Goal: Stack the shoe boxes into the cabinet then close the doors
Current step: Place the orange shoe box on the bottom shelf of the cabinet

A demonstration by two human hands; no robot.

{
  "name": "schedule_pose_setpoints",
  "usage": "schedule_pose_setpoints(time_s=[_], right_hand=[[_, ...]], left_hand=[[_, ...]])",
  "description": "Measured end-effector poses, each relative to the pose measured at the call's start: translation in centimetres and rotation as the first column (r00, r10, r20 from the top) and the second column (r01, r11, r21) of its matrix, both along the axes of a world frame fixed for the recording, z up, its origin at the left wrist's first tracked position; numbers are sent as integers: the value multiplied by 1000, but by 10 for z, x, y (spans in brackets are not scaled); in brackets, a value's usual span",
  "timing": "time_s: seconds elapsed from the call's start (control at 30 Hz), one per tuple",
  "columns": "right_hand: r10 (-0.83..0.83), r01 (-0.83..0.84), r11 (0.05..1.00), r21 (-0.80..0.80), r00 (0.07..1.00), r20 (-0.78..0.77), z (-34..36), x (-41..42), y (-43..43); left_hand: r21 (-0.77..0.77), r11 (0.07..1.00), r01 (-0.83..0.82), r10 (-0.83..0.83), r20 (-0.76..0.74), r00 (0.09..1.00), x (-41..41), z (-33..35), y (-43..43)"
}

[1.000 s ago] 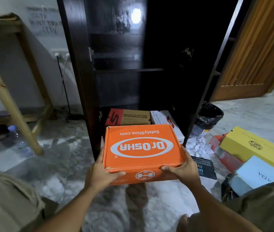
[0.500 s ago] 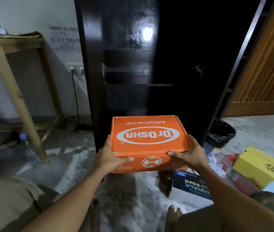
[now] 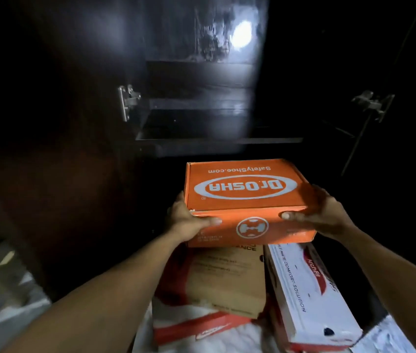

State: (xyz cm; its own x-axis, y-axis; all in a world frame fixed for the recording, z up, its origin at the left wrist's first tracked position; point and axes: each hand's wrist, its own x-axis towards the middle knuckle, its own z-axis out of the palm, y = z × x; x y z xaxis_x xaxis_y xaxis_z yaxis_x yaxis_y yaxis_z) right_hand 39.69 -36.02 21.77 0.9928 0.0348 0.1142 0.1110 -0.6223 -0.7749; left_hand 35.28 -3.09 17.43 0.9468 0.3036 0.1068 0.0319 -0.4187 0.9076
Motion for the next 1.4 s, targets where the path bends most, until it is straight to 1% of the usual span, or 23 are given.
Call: schedule_pose_setpoints(time_s=[0.2, 0.33, 0.47, 0.67, 0.83, 1.0, 1.07, 1.17, 1.27, 1.4], right_hand=[[-23, 19, 997, 75, 999, 49, -43, 80, 22], [-68, 68, 997, 34, 997, 26, -60, 108, 44], [-56, 56, 998, 17, 998, -10, -89, 134, 59], [24, -24, 999, 24, 999, 27, -116, 141, 82], [61, -58, 996, 61, 997, -52, -123, 128, 79], [101, -93, 992, 85, 991, -88, -122, 122, 79], [83, -77, 994, 74, 993, -79, -126, 127, 77], [76, -71, 994, 78, 995, -63, -125, 129, 81], [76, -62, 987, 146, 993, -86, -128, 131, 85], [8, 12, 988, 157, 992, -127, -137, 138, 98]], left_hand=[[33, 999, -23, 21, 54, 998, 75, -17, 19], [90, 995, -41, 34, 82, 996, 107, -27, 40], [128, 991, -43, 34, 74, 997, 127, -39, 56], [78, 997, -5, 4, 19, 1000, 120, -66, 75], [12, 1000, -23, 23, -29, 999, 99, -67, 73], [13, 998, -55, 55, -25, 998, 92, -83, 81], [43, 997, -59, 60, -18, 998, 99, -92, 86], [109, 991, -79, 84, -36, 996, 103, -85, 81], [146, 984, -101, 114, -85, 990, 111, -85, 79], [206, 968, -146, 185, -186, 965, 118, -86, 85]])
